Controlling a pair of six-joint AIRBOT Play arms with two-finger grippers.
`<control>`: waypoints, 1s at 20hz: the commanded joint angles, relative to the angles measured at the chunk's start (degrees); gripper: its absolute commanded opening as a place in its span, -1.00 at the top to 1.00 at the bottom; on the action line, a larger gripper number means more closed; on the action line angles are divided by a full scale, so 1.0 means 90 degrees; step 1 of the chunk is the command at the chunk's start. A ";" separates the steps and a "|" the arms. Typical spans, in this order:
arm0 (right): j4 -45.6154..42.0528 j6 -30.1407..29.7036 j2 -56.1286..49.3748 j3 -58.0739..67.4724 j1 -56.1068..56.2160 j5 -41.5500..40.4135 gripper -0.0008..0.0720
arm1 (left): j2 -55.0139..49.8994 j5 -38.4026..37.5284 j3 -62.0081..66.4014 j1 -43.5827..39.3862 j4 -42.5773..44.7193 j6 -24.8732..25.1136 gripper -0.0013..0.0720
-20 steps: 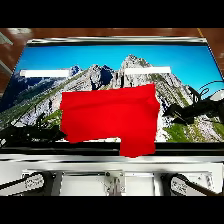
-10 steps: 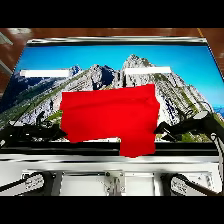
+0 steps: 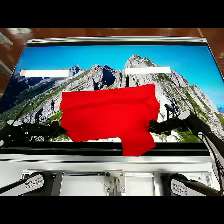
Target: Fold the shirts.
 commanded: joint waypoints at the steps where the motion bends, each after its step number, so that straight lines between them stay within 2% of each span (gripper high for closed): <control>1: 0.0221 -0.0459 0.0418 0.0675 0.0090 0.0449 0.79 | 0.0330 0.0194 0.0393 -0.0002 -0.0039 0.0427 0.87; 3: 0.0318 -0.0520 0.0758 0.1197 0.0143 0.0267 0.79 | 0.0563 0.0262 0.0850 -0.0002 -0.0041 0.0423 0.87; 6: 0.0352 -0.0384 0.0840 0.1957 0.0141 -0.0498 0.79 | 0.0576 0.0437 0.1603 -0.0005 -0.0041 0.0155 0.87; 9: 0.0355 -0.0160 0.0549 0.2431 0.0141 -0.1117 0.79 | 0.0432 0.1258 0.1974 -0.0141 -0.0044 -0.0206 0.87; 14: 0.0801 -0.0112 -0.0801 0.3130 0.0187 -0.1693 0.79 | -0.0894 0.1472 0.2963 -0.0697 -0.0041 -0.0396 0.86; 18: 0.0782 -0.0112 -0.2200 0.4034 0.0435 -0.1846 0.78 | -0.2069 0.1462 0.3891 -0.0811 -0.0044 -0.0877 0.86; 19: 0.0782 -0.0107 -0.2506 0.4260 0.0466 -0.1841 0.77 | -0.2300 0.1443 0.4085 -0.0823 -0.0044 -0.1003 0.84; 20: 0.0784 -0.0100 -0.2727 0.4418 0.0466 -0.1843 0.68 | -0.2494 0.1416 0.4248 -0.0835 -0.0044 -0.1217 0.68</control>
